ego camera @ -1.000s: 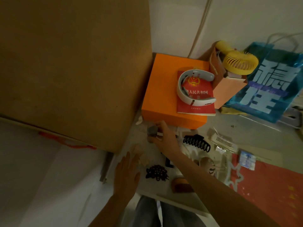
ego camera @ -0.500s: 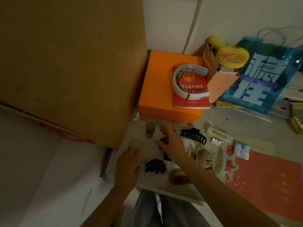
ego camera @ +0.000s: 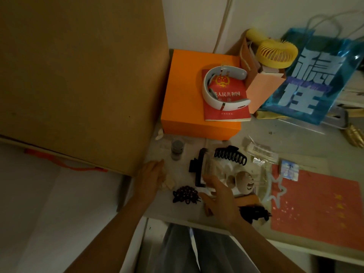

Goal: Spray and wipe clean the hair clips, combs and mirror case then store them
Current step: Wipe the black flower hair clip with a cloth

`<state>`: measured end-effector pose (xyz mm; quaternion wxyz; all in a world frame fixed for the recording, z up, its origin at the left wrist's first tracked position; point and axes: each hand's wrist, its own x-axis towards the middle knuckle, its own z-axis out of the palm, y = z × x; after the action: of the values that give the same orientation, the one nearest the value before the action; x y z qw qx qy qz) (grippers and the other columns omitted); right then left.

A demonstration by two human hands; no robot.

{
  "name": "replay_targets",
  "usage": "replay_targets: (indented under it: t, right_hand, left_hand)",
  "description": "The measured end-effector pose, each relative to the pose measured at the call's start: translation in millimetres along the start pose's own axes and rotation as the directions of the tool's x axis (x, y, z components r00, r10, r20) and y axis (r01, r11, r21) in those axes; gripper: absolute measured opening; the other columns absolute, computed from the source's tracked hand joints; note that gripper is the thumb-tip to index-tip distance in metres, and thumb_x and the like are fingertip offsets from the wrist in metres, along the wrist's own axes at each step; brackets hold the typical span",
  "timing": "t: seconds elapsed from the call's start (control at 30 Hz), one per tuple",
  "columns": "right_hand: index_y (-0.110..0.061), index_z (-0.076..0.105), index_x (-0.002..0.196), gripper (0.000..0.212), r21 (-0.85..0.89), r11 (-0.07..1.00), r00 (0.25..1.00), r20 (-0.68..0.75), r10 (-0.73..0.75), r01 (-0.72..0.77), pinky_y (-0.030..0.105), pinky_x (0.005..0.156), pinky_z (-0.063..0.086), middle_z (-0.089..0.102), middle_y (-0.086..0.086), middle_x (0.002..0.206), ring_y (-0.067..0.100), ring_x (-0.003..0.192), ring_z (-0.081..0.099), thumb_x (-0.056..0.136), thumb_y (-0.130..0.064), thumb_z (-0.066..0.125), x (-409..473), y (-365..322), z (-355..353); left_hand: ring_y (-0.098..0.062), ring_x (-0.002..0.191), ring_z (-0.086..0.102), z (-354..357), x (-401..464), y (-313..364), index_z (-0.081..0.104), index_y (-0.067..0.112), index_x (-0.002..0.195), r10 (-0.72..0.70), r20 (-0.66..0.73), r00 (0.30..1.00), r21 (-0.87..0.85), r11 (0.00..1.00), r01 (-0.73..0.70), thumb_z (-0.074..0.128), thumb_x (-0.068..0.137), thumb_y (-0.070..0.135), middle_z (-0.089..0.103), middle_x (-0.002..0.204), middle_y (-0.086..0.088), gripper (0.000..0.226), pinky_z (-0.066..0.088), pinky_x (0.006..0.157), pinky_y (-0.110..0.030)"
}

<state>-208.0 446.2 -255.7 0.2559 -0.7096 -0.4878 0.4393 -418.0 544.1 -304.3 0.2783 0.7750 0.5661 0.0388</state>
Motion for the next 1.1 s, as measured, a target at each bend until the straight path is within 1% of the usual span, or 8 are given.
replay_targets:
  t: [0.13, 0.27, 0.43, 0.53, 0.63, 0.83, 1.03, 1.1]
  right_hand:
    - [-0.014, 0.048, 0.132, 0.044, -0.040, 0.999, 0.999, -0.031, -0.004, 0.003, 0.023, 0.096, 0.044, 0.054, -0.002, 0.131, 0.009, 0.118, 0.050, 0.091, -0.019, 0.063, -2, 2, -2]
    - [-0.017, 0.048, 0.131, 0.043, -0.047, 0.999, 0.999, -0.040, 0.002, -0.004, 0.019, 0.091, 0.045, 0.055, -0.004, 0.128, 0.007, 0.115, 0.051, 0.090, -0.019, 0.064, -4, 5, -3]
    - [-0.025, 0.048, 0.125, 0.039, -0.005, 1.000, 0.998, -0.056, 0.023, -0.024, 0.027, 0.095, 0.046, 0.053, -0.012, 0.121, 0.004, 0.111, 0.050, 0.090, -0.023, 0.064, -4, 3, -4]
    - [-0.036, 0.045, 0.115, 0.034, 0.015, 1.000, 0.997, -0.075, 0.002, 0.000, 0.017, 0.089, 0.045, 0.052, -0.021, 0.111, 0.002, 0.105, 0.052, 0.089, -0.025, 0.066, -2, -4, -5]
    - [-0.043, 0.047, 0.106, 0.034, 0.132, 0.991, 0.998, -0.061, -0.014, 0.022, 0.008, 0.080, 0.045, 0.055, -0.026, 0.107, -0.004, 0.101, 0.057, 0.087, -0.024, 0.068, 0, -19, -14]
    - [-0.030, 0.062, 0.101, 0.011, 0.473, 0.875, 0.995, -0.066, -0.080, 0.102, 0.021, 0.078, 0.055, 0.070, -0.012, 0.096, 0.003, 0.090, 0.066, 0.090, -0.030, 0.059, -2, -61, -42]
    - [-0.013, 0.066, 0.084, 0.014, 0.536, 0.835, 0.987, -0.151, -0.047, 0.122, 0.024, 0.065, 0.055, 0.068, 0.006, 0.078, 0.014, 0.072, 0.065, 0.093, -0.013, 0.056, -9, -83, -73]
    - [-0.009, 0.066, 0.081, 0.015, 0.509, 0.848, 0.981, -0.186, -0.058, 0.147, 0.018, 0.057, 0.051, 0.065, -0.001, 0.067, 0.008, 0.062, 0.062, 0.093, -0.009, 0.057, -12, -83, -82]
  left_hand:
    - [-0.032, 0.094, 0.057, 2, 2, -2, 0.069, -0.001, 0.105, -0.071, -0.049, 0.996, -0.004, 0.997, 0.071, 0.072, 0.081, 0.007, 0.059, 0.104, -0.019, 0.025, 0.046, 0.074, -0.035]
    - [-0.025, 0.082, 0.053, -1, -1, -2, 0.066, 0.002, 0.082, -0.122, -0.077, 0.990, -0.081, 0.990, 0.116, 0.075, 0.079, 0.014, 0.057, 0.092, -0.012, 0.015, 0.036, 0.066, -0.029]
    - [-0.027, 0.076, 0.059, -23, -16, 21, 0.060, 0.002, 0.083, -0.306, -0.056, 0.950, -0.529, 0.817, 0.232, 0.071, 0.084, 0.013, 0.062, 0.079, -0.011, 0.016, 0.045, 0.063, -0.033]
    - [-0.024, 0.078, 0.058, -40, -24, 45, 0.058, -0.001, 0.085, -0.316, -0.029, 0.948, -0.693, 0.690, 0.208, 0.071, 0.083, 0.011, 0.062, 0.084, -0.016, 0.018, 0.046, 0.066, -0.029]
    - [-0.013, 0.075, 0.061, -55, -29, 72, 0.060, 0.007, 0.084, -0.298, 0.004, 0.954, -0.776, 0.601, 0.191, 0.073, 0.081, 0.016, 0.065, 0.080, -0.007, 0.016, 0.048, 0.063, -0.021]
    - [-0.003, 0.070, 0.068, -73, -31, 120, 0.065, 0.014, 0.090, -0.279, 0.042, 0.960, -0.894, 0.418, 0.160, 0.075, 0.077, 0.014, 0.073, 0.074, 0.007, 0.017, 0.049, 0.057, -0.012]
    - [-0.011, 0.075, 0.071, -87, -34, 147, 0.065, 0.010, 0.098, -0.133, 0.073, 0.988, -0.907, 0.403, 0.121, 0.076, 0.074, 0.009, 0.075, 0.083, 0.001, 0.026, 0.052, 0.059, -0.014]
    - [-0.008, 0.076, 0.071, -90, -35, 152, 0.068, 0.013, 0.096, -0.104, 0.082, 0.991, -0.906, 0.407, 0.117, 0.076, 0.071, 0.018, 0.075, 0.085, 0.003, 0.026, 0.051, 0.059, -0.014]
